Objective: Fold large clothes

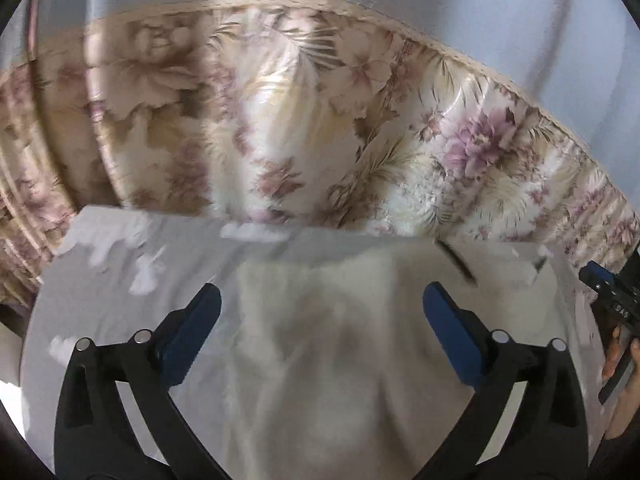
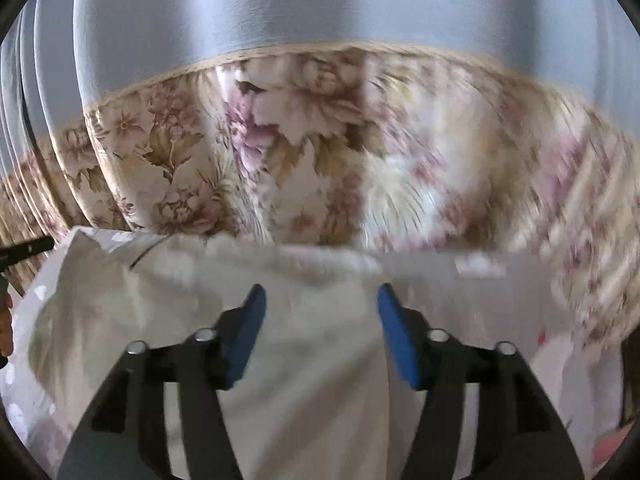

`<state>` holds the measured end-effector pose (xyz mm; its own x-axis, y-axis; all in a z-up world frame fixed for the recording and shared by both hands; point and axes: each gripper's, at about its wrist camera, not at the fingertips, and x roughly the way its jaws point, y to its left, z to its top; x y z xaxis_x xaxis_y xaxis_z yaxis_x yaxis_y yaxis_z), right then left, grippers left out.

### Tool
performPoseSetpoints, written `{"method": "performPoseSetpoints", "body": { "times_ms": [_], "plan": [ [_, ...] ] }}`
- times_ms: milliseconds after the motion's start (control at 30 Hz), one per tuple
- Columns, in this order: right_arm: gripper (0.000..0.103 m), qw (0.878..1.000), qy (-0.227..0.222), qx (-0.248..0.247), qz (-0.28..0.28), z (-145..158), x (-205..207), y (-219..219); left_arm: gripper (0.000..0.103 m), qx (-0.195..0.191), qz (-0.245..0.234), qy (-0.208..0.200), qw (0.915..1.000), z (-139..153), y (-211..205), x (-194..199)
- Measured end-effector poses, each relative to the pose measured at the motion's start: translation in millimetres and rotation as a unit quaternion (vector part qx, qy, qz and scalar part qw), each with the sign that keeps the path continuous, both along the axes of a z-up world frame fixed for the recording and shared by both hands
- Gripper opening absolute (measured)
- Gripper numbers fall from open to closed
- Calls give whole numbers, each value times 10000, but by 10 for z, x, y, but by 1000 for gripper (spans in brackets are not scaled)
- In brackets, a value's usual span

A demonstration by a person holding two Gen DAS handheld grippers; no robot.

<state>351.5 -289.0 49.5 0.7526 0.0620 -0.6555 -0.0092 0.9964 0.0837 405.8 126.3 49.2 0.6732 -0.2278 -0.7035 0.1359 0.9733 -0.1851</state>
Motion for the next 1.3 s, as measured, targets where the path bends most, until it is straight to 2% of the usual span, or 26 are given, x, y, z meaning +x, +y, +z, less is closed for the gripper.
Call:
{"method": "performPoseSetpoints", "body": {
  "times_ms": [100, 200, 267, 367, 400, 467, 500, 533, 600, 667, 700, 767, 833, 900, 967, 1000, 1067, 1100, 1167, 1233, 1300],
  "plan": [
    [60, 9988, 170, 464, -24, -197, -372, -179, 100, 79, -43, 190, 9998, -143, 143, -347],
    [60, 9985, 303, 447, 27, -355, -740, -179, 100, 340, 1, 219, 9992, -322, 204, -742],
    [60, 9985, 360, 422, -5, -434, -917, -171, 100, 303, -4, 243, 9992, -440, 239, -968],
    [60, 9958, 542, 736, -6, -620, -991, -164, 99, 201, -137, 313, 9992, -632, 161, -1093],
    [57, 9961, 546, 688, -30, -688, -962, -132, 92, 193, -186, 383, 9989, -690, 118, -1073],
    [4, 9967, 580, 555, 126, -748, -861, -11, 72, 381, -200, 368, 9984, -780, -8, -991],
    [4, 9972, 599, 435, 120, -740, -831, 51, 51, 476, -198, 299, 9982, -779, -39, -981],
    [3, 9983, 536, 212, 129, -682, -825, 132, 45, 495, -219, 259, 9982, -739, -49, -944],
    [2, 9996, 286, 64, 45, -448, -904, 168, 34, 145, -208, 334, 9991, -579, 49, -921],
    [2, 9999, -77, 99, -37, -87, -1101, 61, 6, 1, -282, 267, 9992, -383, 121, -1000],
    [2, 9998, -152, 84, 2, 44, -1194, 20, 6, -93, -381, 272, 9989, -284, 155, -1056],
    [2, 9988, -361, -314, 39, 292, -1471, 35, 4, -239, -518, 234, 9981, -65, 249, -1263],
    [2, 9970, -505, -594, 22, 443, -1758, 35, 4, -521, -679, 237, 9960, 112, 348, -1542],
    [2, 9963, -461, -718, 24, 487, -1964, 6, 6, -761, -814, 255, 9934, 177, 430, -1745],
    [2, 9980, -144, -611, -52, 359, -2015, -108, 8, -723, -828, 444, 9929, 19, 459, -1852],
    [2, 9976, 195, -639, -197, 141, -1956, -197, 10, -388, -663, 611, 9952, -175, 430, -1838],
    [2, 9945, 812, -601, -289, -274, -1888, -288, 12, -283, -465, 1123, 9922, -617, 448, -1765],
    [3, 9916, 1139, -540, -292, -518, -1874, -311, 14, -355, -429, 1325, 9896, -787, 466, -1752],
    [6, 9897, 1304, -468, -361, -642, -1924, -332, 24, -466, -349, 1247, 9905, -831, 516, -1817],
    [15, 9922, 1068, -379, -524, -480, -1991, -405, 53, -117, -123, 975, 9951, -691, 542, -1883],
    [20, 9955, 627, -241, -664, -215, -2018, -516, 66, 158, 89, 663, 9976, -513, 542, -1910]
  ]
}}
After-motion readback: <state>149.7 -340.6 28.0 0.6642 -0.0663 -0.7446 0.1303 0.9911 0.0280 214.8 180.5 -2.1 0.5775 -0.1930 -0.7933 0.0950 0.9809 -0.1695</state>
